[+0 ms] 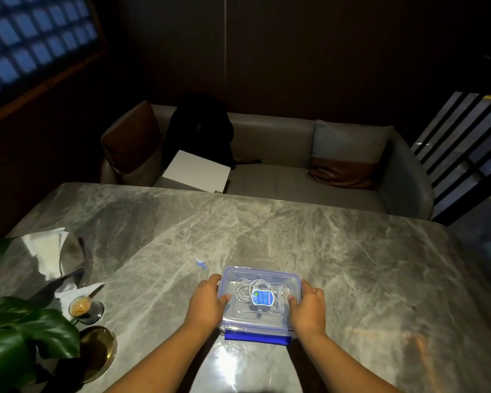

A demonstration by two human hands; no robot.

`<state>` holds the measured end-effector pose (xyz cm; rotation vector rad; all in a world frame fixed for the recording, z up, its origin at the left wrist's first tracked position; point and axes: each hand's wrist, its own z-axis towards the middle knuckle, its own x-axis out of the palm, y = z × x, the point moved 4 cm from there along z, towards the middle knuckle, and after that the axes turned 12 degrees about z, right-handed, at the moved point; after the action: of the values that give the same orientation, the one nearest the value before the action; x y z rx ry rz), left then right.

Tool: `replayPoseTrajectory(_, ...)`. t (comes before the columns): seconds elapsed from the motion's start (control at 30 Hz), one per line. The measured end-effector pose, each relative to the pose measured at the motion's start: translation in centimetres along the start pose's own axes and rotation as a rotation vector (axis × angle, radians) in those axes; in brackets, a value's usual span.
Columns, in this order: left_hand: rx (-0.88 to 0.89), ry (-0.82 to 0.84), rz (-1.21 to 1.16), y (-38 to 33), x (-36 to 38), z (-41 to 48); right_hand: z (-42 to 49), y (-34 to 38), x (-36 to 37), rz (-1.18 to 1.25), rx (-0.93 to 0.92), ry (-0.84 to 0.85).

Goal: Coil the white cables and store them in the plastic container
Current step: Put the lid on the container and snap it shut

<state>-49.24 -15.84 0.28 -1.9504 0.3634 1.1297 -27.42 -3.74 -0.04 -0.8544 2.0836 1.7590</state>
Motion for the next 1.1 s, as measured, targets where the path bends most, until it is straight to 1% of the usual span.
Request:
replayPoseTrajectory(0.13, -0.001, 0.001, -0.035, -0.1, 0.8, -0.1, 0.6, -1.1, -1.0, 0.108, 0.045, 0.001)
replayPoseTrajectory(0.43, 0.008, -0.009, -0.032, -2.6, 2.5, -0.4, 2.1, -3.3, -3.8, 0.160, 0.108, -0.017)
replayPoseTrajectory(0.6, -0.005, -0.012, -0.061, -3.1, 3.1, -0.2, 2.4, -4.0, -4.6, 0.320, 0.204, 0.005)
replayPoseTrajectory(0.77, -0.005, 0.004, -0.084, -4.3, 4.0, -0.4, 3.0, -5.8, -5.7, 0.369, 0.241, 0.000)
replayPoseTrajectory(0.87, -0.016, 0.018, -0.094, -5.3, 4.4, -0.2, 3.3, -6.6, -6.5, 0.447, 0.274, 0.002)
replayPoseTrajectory(0.93, -0.048, 0.039, -0.106, -5.7, 4.6, 0.0, 3.3, -6.5, -6.9, 0.479, 0.271, 0.026)
replayPoseTrajectory(1.1, -0.138, 0.128, -0.136, -5.0, 5.2, 0.2, 3.0, -6.3, -6.9, 0.428, 0.184, 0.084)
